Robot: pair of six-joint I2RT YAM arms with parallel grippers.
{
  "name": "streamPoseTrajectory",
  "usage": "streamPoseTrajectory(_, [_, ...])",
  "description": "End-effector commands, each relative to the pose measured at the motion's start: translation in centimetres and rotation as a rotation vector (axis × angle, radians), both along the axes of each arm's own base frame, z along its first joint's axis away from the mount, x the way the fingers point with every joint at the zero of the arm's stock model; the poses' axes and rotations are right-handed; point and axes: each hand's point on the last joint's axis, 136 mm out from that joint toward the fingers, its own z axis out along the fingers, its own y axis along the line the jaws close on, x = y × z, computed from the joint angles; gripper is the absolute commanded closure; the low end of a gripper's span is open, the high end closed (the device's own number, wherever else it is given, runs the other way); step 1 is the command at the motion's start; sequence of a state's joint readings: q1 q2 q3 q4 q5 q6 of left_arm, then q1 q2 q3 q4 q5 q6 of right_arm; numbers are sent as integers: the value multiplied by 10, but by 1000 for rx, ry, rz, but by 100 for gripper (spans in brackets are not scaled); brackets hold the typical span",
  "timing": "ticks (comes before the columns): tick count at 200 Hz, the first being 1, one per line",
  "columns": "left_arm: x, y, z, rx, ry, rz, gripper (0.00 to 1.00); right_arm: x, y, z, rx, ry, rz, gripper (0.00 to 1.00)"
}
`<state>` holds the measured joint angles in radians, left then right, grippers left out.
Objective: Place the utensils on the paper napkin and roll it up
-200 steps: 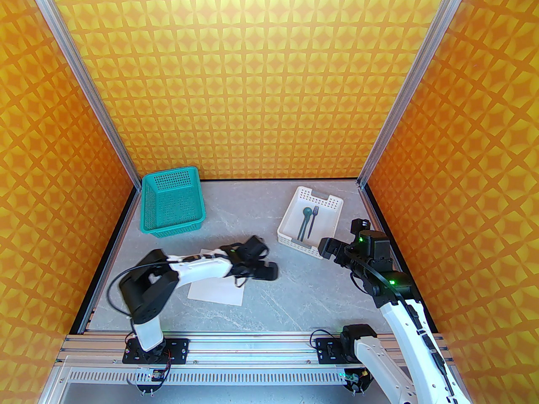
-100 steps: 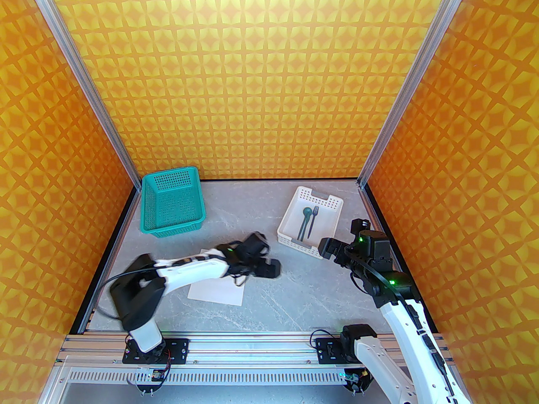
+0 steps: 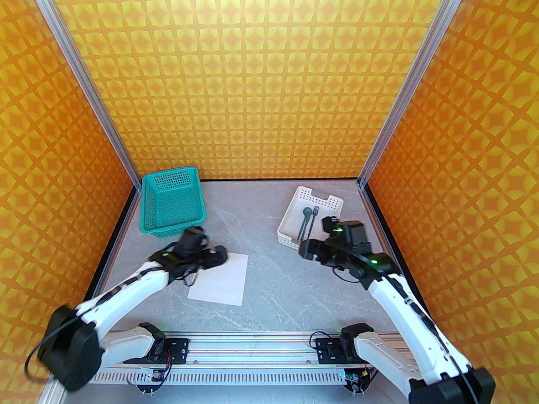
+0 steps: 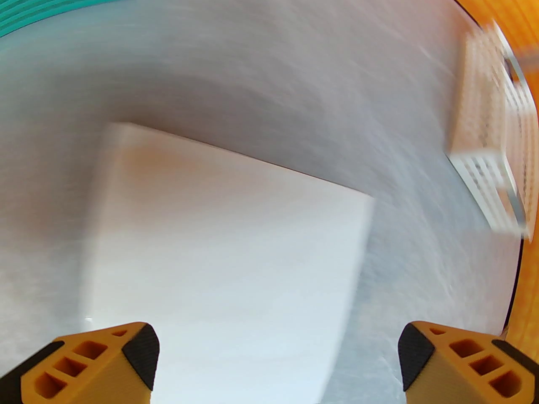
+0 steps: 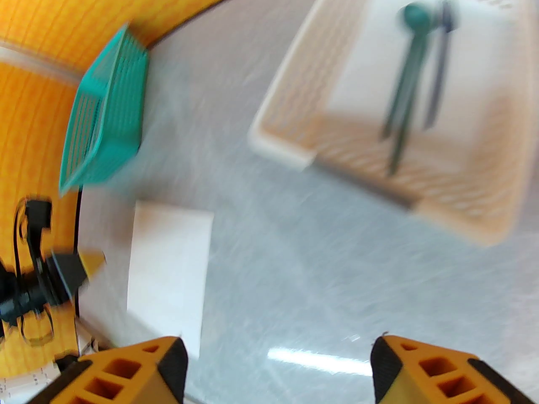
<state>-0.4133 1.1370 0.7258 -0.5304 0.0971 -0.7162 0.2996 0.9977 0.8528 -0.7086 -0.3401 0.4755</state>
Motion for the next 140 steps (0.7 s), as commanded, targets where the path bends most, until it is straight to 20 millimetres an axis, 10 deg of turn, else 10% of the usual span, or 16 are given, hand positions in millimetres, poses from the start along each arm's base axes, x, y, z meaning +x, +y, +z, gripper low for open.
streamPoseTrajectory(1, [-25, 26, -10, -24, 70, 14, 1, -1, 34, -1, 27, 10, 51, 28])
streamPoseTrajectory(76, [-53, 44, -52, -80, 206, 44, 1, -54, 159, -60, 65, 173, 298, 53])
streamPoseTrajectory(140, [-58, 29, -68, -166, 239, 8, 1, -83, 201, -112, 34, 303, 373, 99])
